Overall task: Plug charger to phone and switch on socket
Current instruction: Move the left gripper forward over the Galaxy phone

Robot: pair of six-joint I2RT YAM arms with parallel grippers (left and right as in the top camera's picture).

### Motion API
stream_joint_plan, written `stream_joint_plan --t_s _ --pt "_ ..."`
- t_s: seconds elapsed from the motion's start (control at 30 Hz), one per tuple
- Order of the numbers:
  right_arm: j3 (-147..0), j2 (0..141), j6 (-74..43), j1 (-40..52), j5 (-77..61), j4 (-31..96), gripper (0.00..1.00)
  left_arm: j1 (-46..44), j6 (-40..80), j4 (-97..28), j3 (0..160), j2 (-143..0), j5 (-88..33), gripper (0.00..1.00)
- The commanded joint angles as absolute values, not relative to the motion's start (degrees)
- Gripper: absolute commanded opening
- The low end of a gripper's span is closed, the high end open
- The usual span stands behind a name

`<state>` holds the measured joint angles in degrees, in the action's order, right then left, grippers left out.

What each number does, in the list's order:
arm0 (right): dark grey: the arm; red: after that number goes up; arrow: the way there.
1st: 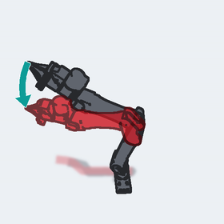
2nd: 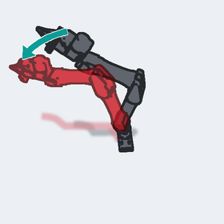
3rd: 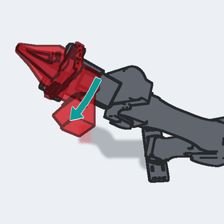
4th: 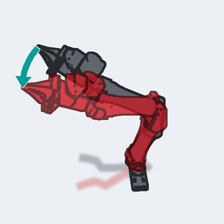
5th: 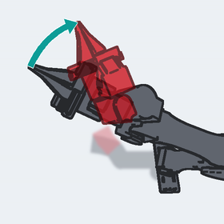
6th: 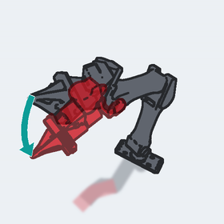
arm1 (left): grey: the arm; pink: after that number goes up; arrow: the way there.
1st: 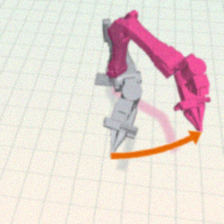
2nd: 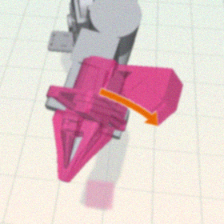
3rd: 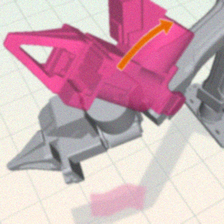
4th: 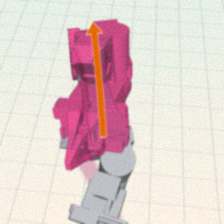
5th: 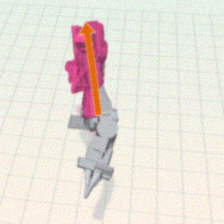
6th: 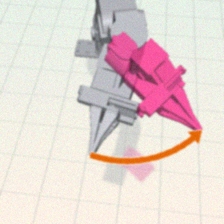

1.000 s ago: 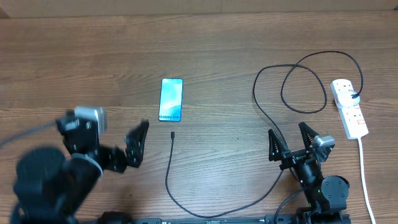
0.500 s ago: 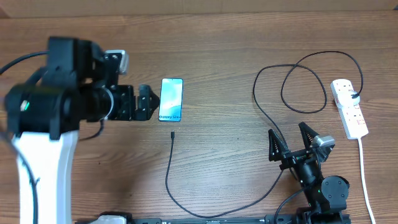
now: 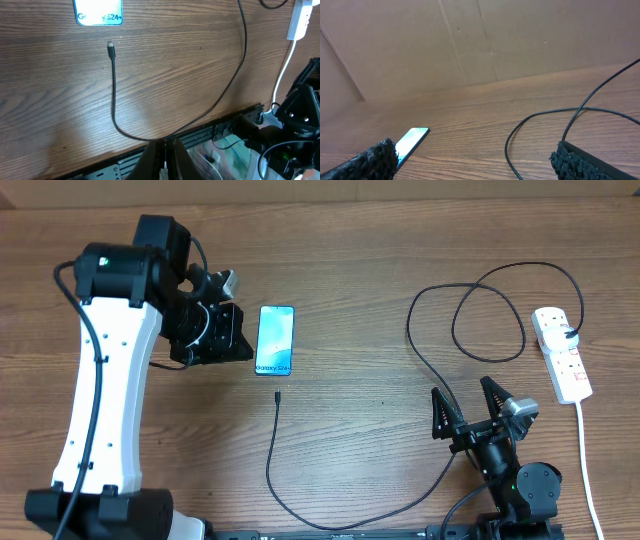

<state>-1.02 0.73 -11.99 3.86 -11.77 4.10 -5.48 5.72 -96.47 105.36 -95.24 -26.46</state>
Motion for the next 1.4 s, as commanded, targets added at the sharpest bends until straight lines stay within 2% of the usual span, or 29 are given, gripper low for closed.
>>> stream_joint_plan --t_s 0.0,0.67,0.9,1.03,1.13,1.23,1.33,1.37 --pt "-0.45 0.14 -12.16 4.12 -11.62 3.79 1.0 -5.34 5.3 -96.6 105.73 -96.33 -27.9 0.04" --pt "-0.45 0.14 -12.16 4.12 -11.64 3.79 1.0 -10.76 5.67 -90.76 103.22 -96.4 -26.28 0.04" --pt "-0.45 0.14 -12.16 4.12 -11.62 3.79 1.0 -13.37 19.97 -89.76 103.22 -96.92 -12.36 0.09" --pt "-0.45 0.14 -12.16 4.12 -11.62 3.79 1.0 -15.16 22.92 -89.71 103.22 -97.8 -8.97 0.14" --pt "-0.45 0.14 -12.16 4.12 -11.64 3.81 1.0 -16.36 23.38 -89.71 103.22 -98.83 -8.36 0.2" --pt "-0.45 0.14 -12.19 4.12 -11.62 3.81 1.0 -17.32 23.38 -89.71 103.22 -100.25 -8.34 0.31" --pt "-0.45 0.14 -12.16 4.12 -11.64 3.81 1.0 -18.0 23.38 -89.54 103.22 -102.48 -8.34 0.63" --pt "-0.45 0.14 -12.16 4.12 -11.62 3.81 1.0 -18.04 23.38 -89.49 103.22 -103.33 -8.32 0.8"
